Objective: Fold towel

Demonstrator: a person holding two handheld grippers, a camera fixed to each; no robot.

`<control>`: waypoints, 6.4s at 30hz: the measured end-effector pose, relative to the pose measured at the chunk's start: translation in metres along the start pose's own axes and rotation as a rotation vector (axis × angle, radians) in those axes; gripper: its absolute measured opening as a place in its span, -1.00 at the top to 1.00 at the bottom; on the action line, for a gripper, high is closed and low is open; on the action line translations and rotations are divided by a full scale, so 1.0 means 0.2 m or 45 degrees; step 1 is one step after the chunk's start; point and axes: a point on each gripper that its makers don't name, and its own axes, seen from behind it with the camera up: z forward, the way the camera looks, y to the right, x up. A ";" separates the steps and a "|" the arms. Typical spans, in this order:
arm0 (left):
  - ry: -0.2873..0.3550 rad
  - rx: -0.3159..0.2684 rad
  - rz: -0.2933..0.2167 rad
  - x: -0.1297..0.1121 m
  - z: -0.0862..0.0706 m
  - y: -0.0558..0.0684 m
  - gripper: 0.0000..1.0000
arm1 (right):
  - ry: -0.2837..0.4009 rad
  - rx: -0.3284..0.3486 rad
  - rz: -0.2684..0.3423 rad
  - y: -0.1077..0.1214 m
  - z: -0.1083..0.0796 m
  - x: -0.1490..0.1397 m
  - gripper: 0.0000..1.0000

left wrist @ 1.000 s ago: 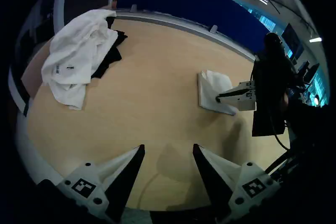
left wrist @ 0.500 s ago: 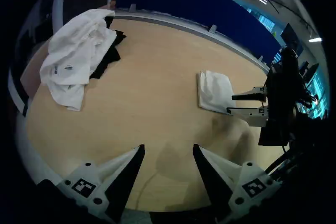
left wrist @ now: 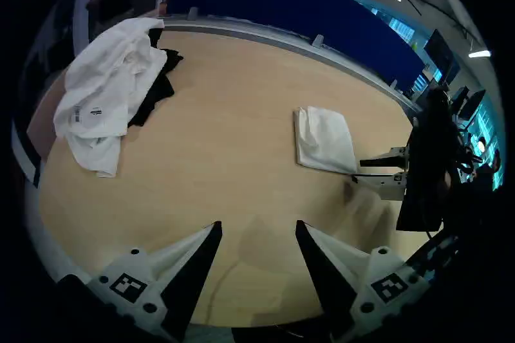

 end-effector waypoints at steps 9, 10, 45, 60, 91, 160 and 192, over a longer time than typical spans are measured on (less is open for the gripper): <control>-0.006 -0.003 -0.001 -0.01 0.00 0.00 -0.69 | 0.003 -0.002 0.060 0.00 0.04 -0.03 0.26; -0.006 -0.004 -0.002 -0.01 0.00 0.00 -0.69 | 0.004 -0.001 0.066 0.00 0.04 -0.02 0.28; -0.023 -0.097 0.086 0.06 0.05 0.06 -0.69 | 0.062 -0.054 0.133 -0.01 -0.01 0.05 0.90; -0.006 -0.116 0.089 0.09 0.03 0.06 -0.68 | 0.207 -0.076 0.086 0.02 -0.18 0.37 0.91; 0.059 -0.208 0.115 0.25 0.03 0.08 -0.69 | 0.368 -0.204 -0.035 0.26 -0.69 0.81 0.91; 0.090 0.014 -0.007 0.15 0.12 0.66 -0.69 | 0.028 -0.384 0.295 1.68 -1.21 -1.00 0.91; 0.089 0.036 0.030 0.17 0.11 0.66 -0.68 | -0.207 -0.481 0.539 1.59 -1.07 -1.47 0.82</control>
